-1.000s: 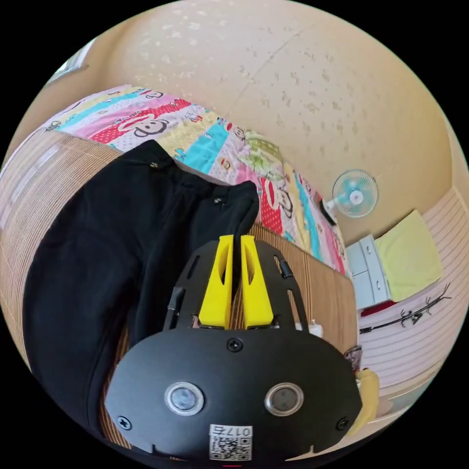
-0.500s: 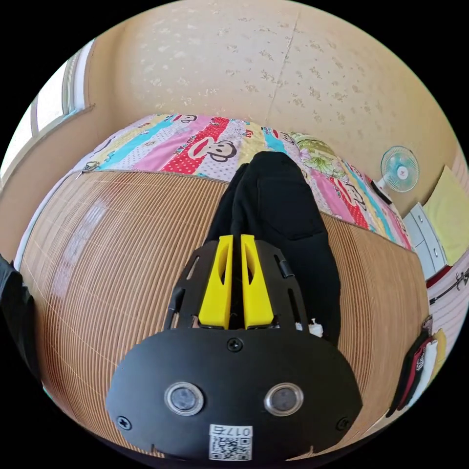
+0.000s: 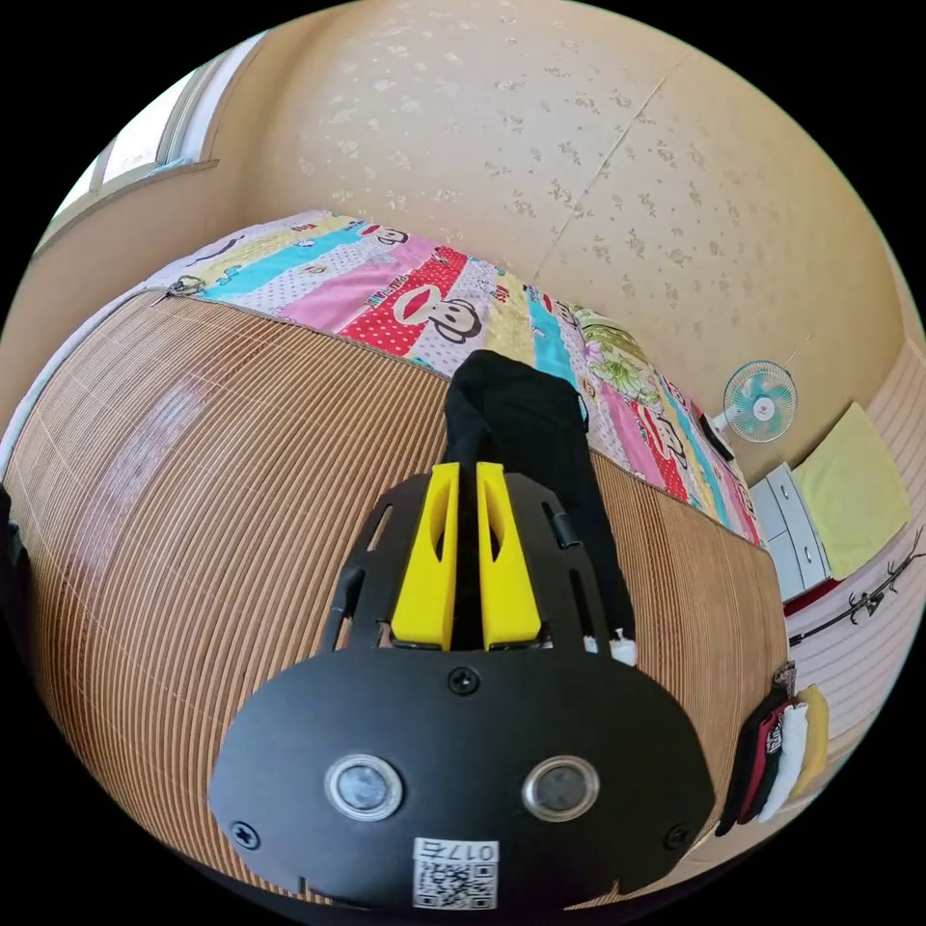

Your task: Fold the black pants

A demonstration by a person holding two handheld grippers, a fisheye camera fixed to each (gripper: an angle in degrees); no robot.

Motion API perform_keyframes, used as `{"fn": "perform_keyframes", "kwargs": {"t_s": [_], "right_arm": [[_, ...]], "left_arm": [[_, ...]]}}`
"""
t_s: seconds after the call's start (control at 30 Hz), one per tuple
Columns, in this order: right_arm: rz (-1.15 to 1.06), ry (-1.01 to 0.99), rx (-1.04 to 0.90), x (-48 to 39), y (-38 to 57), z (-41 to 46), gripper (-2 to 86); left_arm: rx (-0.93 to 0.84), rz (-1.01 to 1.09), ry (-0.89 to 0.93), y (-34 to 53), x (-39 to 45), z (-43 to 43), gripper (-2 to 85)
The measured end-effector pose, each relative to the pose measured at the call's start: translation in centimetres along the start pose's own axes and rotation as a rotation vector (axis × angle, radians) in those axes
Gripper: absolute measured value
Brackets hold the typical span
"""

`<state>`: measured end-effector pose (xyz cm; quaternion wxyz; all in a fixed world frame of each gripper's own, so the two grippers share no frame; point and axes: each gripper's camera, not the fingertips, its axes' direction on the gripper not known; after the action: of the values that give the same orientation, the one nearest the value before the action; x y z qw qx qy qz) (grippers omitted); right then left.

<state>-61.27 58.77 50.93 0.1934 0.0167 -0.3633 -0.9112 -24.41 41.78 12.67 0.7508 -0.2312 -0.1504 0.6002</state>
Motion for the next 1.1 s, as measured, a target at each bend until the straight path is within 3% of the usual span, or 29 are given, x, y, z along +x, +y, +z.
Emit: {"fn": "perform_keyframes", "kwargs": {"t_s": [0.13, 0.3, 0.43, 0.63, 0.7, 0.87, 1.1], "right_arm": [[-0.016, -0.134, -0.068, 0.1, 1.4, 3.2, 5.1], [0.049, -0.334, -0.083, 5.1, 0.4, -1.0, 7.1], [-0.014, -0.608, -0.198, 9.6, 6.0, -7.4, 7.8], [-0.247, -0.558, -0.182, 17.7, 23.7, -21.8, 8.7], [-0.222, -0.567, -0.211, 21.0, 29.4, -24.9, 9.0], [0.057, -0.905, -0.233, 28.7, 40.8, -30.1, 9.3], [0.208, -1.106, -0.126, 32.8, 39.9, -31.5, 4.0]], "left_arm": [[-0.034, -0.045, -0.074, -0.8, -0.6, 1.0, 4.4], [-0.063, -0.078, -0.132, -1.6, -1.1, 1.8, 5.2], [-0.038, -0.077, -0.144, -2.0, -0.9, 1.5, 5.9], [0.326, -0.098, -0.074, -1.6, -2.4, -1.7, 7.1], [0.412, -0.098, -0.053, -1.9, -3.3, -1.4, 7.3], [0.370, -0.122, -0.178, -4.1, -4.1, 0.7, 7.0], [0.378, -0.150, -0.195, -5.6, -4.4, 2.7, 4.4]]}}
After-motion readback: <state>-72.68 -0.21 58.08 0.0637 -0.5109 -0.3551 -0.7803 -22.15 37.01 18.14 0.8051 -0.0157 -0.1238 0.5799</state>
